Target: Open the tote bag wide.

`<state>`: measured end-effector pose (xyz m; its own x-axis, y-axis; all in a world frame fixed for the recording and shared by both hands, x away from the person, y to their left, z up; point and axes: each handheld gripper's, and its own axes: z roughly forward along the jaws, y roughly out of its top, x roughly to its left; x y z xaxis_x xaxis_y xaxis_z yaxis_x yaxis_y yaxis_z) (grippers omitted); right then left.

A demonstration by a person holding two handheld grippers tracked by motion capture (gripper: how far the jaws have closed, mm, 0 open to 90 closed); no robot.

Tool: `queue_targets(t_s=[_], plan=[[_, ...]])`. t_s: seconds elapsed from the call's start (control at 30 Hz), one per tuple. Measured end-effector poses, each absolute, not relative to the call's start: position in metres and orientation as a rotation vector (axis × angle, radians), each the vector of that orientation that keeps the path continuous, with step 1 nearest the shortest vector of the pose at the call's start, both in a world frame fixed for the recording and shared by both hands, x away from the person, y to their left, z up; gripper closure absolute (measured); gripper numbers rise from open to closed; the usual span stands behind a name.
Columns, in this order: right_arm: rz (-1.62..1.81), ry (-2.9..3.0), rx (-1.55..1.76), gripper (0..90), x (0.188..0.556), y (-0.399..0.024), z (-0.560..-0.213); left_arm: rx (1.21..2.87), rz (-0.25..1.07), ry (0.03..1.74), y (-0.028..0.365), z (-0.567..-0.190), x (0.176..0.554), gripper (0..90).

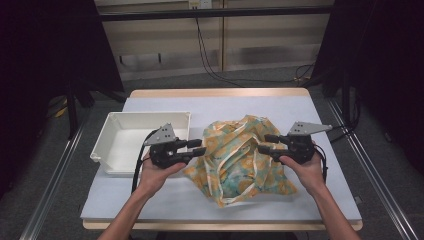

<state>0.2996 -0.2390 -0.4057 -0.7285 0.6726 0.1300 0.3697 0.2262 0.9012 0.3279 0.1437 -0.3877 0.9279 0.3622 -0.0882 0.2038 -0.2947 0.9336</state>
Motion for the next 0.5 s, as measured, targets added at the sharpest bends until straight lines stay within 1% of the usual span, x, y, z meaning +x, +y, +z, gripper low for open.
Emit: queue_targets(t_s=[0.07,0.13,0.2,0.23,0.33,0.4,0.43,0.47,0.5], plan=[[1.500,2.223,0.974,45.0,0.307,-0.236,-0.405,1.897,0.161,0.407,0.137,-0.385,0.334,63.0],[1.474,2.241,0.967,43.6,0.313,-0.231,-0.404,1.905,0.159,0.399,0.132,-0.384,0.338,59.1],[1.463,2.258,0.959,43.0,0.318,-0.228,-0.406,1.918,0.155,0.401,0.125,-0.386,0.345,57.7],[1.449,2.264,0.960,42.2,0.321,-0.226,-0.407,1.927,0.156,0.407,0.122,-0.389,0.347,55.0],[1.430,2.282,0.969,40.9,0.329,-0.223,-0.412,1.960,0.136,0.401,0.113,-0.397,0.354,53.4],[1.408,2.293,0.970,40.6,0.333,-0.220,-0.415,1.986,0.135,0.412,0.108,-0.402,0.358,51.8],[1.403,2.293,0.974,40.6,0.335,-0.218,-0.416,1.986,0.123,0.409,0.106,-0.404,0.359,48.8],[1.396,2.294,0.976,41.1,0.336,-0.217,-0.416,1.988,0.103,0.405,0.104,-0.407,0.361,47.8],[1.389,2.299,0.975,42.0,0.339,-0.215,-0.418,2.006,0.110,0.411,0.102,-0.408,0.361,47.4]])
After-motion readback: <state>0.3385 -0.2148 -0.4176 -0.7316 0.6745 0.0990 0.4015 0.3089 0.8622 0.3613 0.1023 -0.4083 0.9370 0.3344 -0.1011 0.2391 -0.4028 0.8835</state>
